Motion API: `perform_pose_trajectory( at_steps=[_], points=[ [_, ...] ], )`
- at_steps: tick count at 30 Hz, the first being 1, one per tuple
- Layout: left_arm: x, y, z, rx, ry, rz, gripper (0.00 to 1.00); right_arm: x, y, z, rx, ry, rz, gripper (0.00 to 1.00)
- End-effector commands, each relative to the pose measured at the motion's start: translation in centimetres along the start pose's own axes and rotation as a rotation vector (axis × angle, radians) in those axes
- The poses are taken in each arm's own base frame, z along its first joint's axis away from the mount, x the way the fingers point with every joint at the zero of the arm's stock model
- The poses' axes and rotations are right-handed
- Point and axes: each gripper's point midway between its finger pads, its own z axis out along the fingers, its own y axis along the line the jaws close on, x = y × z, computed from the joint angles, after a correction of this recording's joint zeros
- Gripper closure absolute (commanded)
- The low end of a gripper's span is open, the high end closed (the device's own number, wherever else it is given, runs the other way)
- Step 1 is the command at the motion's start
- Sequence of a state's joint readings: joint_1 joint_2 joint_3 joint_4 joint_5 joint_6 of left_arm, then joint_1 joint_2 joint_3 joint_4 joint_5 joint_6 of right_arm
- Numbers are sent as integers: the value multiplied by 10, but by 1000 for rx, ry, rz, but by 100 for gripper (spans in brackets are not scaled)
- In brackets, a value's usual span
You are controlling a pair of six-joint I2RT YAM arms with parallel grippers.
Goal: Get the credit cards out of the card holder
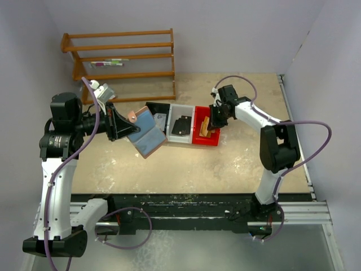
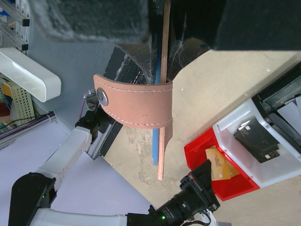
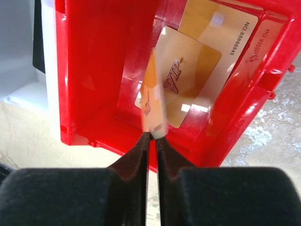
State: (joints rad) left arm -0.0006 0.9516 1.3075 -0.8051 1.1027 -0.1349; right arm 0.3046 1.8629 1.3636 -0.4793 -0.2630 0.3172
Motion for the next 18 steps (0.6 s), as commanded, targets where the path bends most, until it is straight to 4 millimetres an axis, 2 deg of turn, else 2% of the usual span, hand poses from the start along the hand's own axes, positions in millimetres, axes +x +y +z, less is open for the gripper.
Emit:
perform_pose_trajectory(
  at_steps=[1,3,8,10,13,16,18],
  points=[
    [-20,-21,-6,50,-44,72,94,-18,1,-17,35,-60,-31,84],
    [-21,-23,-6,54,-48,75,94,-21,-3,-22,64,-78,-30,78],
    [-24,-25,-7,61,-54,77,93,-32,-4,-42,109,-140,-18,77],
    [-26,-28,-7,75,-58,71,93,-41,7,-60,93,-195,-21,75],
    [-31,-34,-7,104,-66,47,93,-55,46,-94,-40,-303,-68,65],
    [-35,-42,-6,163,-66,-11,93,-64,108,-145,-292,-439,-173,51],
    [-37,-47,-5,208,-65,-62,93,-57,154,-185,-515,-531,-261,41]
  ],
)
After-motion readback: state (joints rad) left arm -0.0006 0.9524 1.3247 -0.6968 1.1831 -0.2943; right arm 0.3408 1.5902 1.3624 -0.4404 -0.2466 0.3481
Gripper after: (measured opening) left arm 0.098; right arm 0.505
